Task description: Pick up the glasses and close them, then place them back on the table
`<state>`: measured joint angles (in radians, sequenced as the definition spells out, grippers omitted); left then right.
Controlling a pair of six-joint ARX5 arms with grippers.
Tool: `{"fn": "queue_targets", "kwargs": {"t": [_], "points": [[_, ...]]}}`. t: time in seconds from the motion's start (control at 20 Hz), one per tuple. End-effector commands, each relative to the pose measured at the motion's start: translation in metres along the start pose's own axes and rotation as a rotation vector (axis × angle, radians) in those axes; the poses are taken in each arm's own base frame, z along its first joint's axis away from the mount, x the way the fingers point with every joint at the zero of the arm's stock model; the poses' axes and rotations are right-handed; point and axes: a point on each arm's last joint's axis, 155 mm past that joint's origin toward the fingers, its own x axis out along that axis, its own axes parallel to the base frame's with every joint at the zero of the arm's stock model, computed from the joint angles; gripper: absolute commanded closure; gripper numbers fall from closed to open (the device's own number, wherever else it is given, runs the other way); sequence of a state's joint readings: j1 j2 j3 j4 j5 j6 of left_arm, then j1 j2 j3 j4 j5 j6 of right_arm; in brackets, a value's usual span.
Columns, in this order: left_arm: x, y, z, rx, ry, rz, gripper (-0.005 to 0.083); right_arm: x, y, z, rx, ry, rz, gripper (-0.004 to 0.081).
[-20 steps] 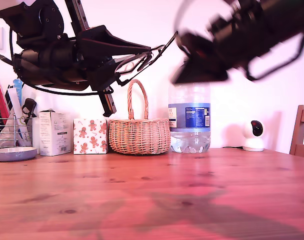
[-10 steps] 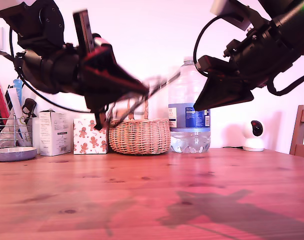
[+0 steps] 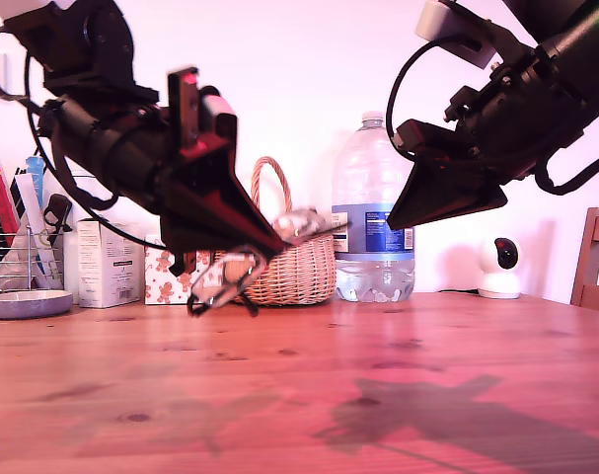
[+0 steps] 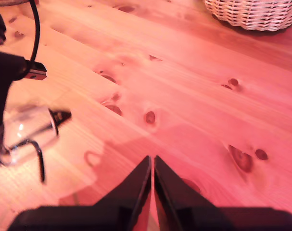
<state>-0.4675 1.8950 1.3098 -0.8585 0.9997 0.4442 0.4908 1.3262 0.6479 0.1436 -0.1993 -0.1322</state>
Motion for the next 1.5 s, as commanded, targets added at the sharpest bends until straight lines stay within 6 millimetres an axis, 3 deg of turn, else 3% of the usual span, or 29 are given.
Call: {"fn": "queue_targets", "kwargs": {"t": [0.0, 0.3, 0.55, 0.9, 1.15, 1.45], "points": [[0.004, -0.001, 0.001, 0.018, 0.011, 0.014, 0.0795, -0.005, 0.000, 0.009, -0.009, -0.027, -0.003, 0.0782], [0.014, 0.003, 0.001, -0.001, 0.025, 0.027, 0.0795, -0.013, 0.000, 0.018, -0.049, -0.056, -0.008, 0.0782], [0.023, 0.014, -0.007, -0.037, 0.047, 0.013, 0.0795, -0.035, 0.000, 0.043, -0.066, -0.136, -0.023, 0.0782], [0.025, 0.015, -0.003, -0.035, 0.028, -0.005, 0.0795, -0.065, -0.036, 0.048, 0.024, -0.165, -0.102, 0.0782], [0.035, 0.027, -0.013, -0.086, 0.054, -0.018, 0.0795, -0.091, -0.057, 0.037, 0.050, -0.170, -0.164, 0.0782], [0.044, 0.038, -0.022, -0.120, 0.073, -0.021, 0.0795, -0.115, -0.053, 0.019, 0.057, -0.187, -0.197, 0.0782]]}}
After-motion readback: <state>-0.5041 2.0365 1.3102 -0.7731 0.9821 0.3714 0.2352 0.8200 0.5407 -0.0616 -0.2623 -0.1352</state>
